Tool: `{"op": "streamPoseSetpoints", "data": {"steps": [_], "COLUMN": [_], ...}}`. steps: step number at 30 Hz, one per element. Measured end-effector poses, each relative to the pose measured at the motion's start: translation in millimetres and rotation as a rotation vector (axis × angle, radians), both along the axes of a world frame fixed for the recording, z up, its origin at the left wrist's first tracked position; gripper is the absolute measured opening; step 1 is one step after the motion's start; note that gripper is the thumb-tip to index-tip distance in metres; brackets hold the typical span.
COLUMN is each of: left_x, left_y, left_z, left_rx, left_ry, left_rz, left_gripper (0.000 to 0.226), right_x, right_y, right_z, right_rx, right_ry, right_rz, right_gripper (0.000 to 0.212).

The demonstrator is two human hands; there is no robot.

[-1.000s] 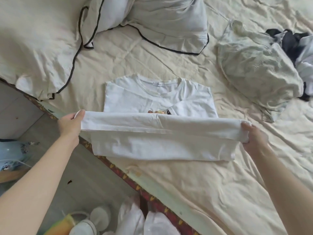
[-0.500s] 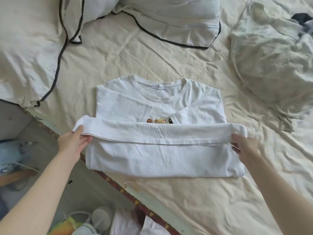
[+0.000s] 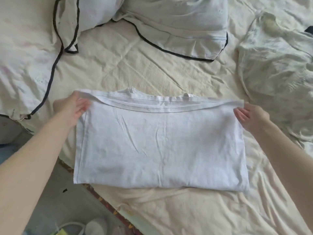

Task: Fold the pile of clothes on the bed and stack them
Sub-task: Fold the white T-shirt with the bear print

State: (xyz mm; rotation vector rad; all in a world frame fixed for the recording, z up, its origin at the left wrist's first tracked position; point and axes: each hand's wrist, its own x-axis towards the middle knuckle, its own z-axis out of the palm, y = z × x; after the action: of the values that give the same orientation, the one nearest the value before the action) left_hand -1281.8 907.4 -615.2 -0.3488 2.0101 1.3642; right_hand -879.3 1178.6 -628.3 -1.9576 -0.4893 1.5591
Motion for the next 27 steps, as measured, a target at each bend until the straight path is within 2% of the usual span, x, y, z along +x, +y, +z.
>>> {"op": "streamPoseSetpoints", "data": {"steps": [1, 3, 4, 6, 9, 12, 14, 17, 18, 19, 22, 25, 27], "left_x": [1.4, 2.5, 2.0, 1.4, 0.1, 4.8, 3.7, 1.8, 6.0, 14.2, 56.4, 104.4, 132.7], "left_y": [2.4, 3.1, 2.3, 1.9, 7.7, 17.3, 26.5, 40.2, 41.2, 39.9, 25.4, 7.1, 2.0], "left_z": [-6.7, -18.9, -23.8, -28.2, -31.3, -36.7, -41.2, -42.2, -42.3, -42.7, -45.2, -53.8, -61.9], "left_rx": [-0.046, -0.178, -0.259, -0.393, -0.469, -0.467, -0.507, -0.641, -0.665, -0.663, -0.565, -0.46, -0.461], "left_ry": [0.045, 0.212, 0.312, 0.545, 0.869, 0.981, 0.954, 0.834, 0.834, 0.855, 0.999, 1.069, 1.076], "left_rz": [-0.024, -0.121, -0.221, -0.479, -0.867, -1.104, -1.018, -0.701, -0.648, -0.626, -0.72, -1.034, -1.306], "left_gripper": [0.017, 0.026, 0.033, 0.041, 0.044, 0.023, 0.017, 0.024, 0.024, 0.026, 0.032, 0.039, 0.046], "right_x": [-3.5, -3.4, -3.0, -2.2, -9.5, -26.1, -35.7, -50.7, -53.2, -55.5, -59.5, -68.5, -78.2], "right_y": [-1.3, -6.5, -9.8, -15.4, -21.0, -24.4, -25.8, -24.7, -26.5, -32.3, -69.9, -115.1, -139.1], "right_z": [-5.2, -16.9, -19.9, -23.9, -28.3, -34.5, -39.3, -36.2, -37.2, -36.8, -34.8, -42.5, -51.7], "right_rx": [0.032, 0.116, 0.17, 0.34, 0.579, 0.599, 0.602, 0.422, 0.386, 0.392, 0.591, 0.852, 0.946], "right_ry": [-0.089, -0.357, -0.535, -0.804, -0.88, -0.957, -0.888, -0.53, -0.454, -0.459, -0.673, -0.728, -0.713], "right_rz": [0.097, 0.384, 0.552, 0.858, 1.202, 1.509, 1.45, 0.953, 0.808, 0.75, 0.94, 1.314, 1.55], "right_gripper": [0.008, 0.03, 0.035, 0.031, 0.014, 0.018, 0.026, 0.049, 0.052, 0.052, 0.047, 0.044, 0.045]}}
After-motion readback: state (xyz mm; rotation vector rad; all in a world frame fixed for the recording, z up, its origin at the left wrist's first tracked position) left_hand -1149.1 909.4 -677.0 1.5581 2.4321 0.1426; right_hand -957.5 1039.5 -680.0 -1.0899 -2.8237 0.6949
